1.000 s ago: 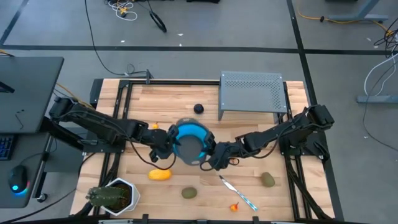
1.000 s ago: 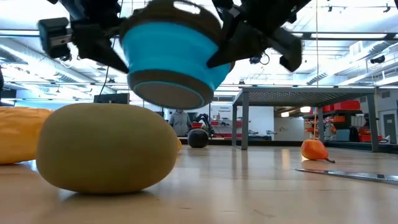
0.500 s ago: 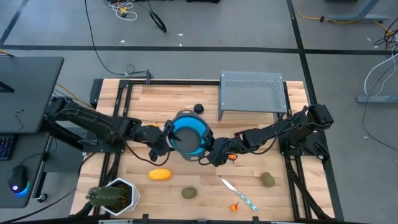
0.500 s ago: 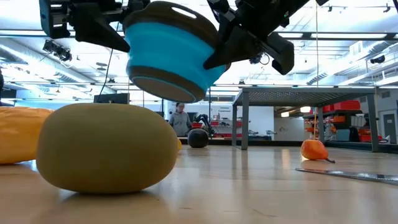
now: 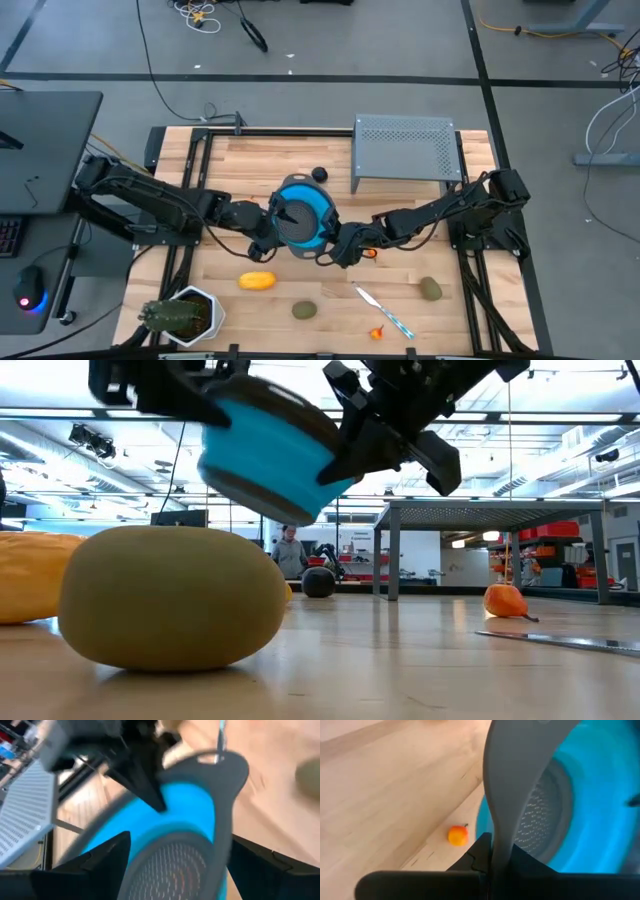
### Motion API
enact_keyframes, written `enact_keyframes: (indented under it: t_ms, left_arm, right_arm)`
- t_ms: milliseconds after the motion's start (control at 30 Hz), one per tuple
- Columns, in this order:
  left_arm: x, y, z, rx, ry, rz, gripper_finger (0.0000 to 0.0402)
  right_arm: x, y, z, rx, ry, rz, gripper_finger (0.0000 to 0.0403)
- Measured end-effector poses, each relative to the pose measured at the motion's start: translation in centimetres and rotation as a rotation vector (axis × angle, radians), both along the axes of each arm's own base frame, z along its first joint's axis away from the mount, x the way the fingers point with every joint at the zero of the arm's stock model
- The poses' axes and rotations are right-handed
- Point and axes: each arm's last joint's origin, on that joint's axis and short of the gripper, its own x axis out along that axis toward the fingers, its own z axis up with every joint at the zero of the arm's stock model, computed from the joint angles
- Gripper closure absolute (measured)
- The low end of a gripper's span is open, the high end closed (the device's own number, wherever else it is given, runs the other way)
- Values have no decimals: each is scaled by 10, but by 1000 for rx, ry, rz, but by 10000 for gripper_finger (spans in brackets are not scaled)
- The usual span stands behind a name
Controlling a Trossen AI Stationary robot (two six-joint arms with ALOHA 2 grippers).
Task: Pick & Place Fruit
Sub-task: Put the blue strainer bowl on the shelf
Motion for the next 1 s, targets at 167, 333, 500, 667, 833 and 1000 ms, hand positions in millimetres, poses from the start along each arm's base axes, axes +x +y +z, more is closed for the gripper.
enact_keyframes:
  t_ms: [167,333,500,667,833,1000]
  left_arm:
    - [1,1,9,-122,-72,6,87]
    - [0,5,13,-171,-84,40,87]
    - [-9,10,22,-134,-128,111,88]
    - [-33,19,55,-105,-323,159,91]
    - [-62,30,83,-172,-481,221,93]
    - [-78,36,86,-244,-478,290,93]
  right_arm:
    - [0,-5,-1,4,15,-7,381]
    - [2,-12,-1,1,15,-26,381]
    - [0,-21,7,-69,-10,-85,380]
    - [2,-38,16,-65,-60,-137,380]
    - [5,-52,21,-104,-68,-177,380]
    - [9,-61,41,-179,-78,-226,380]
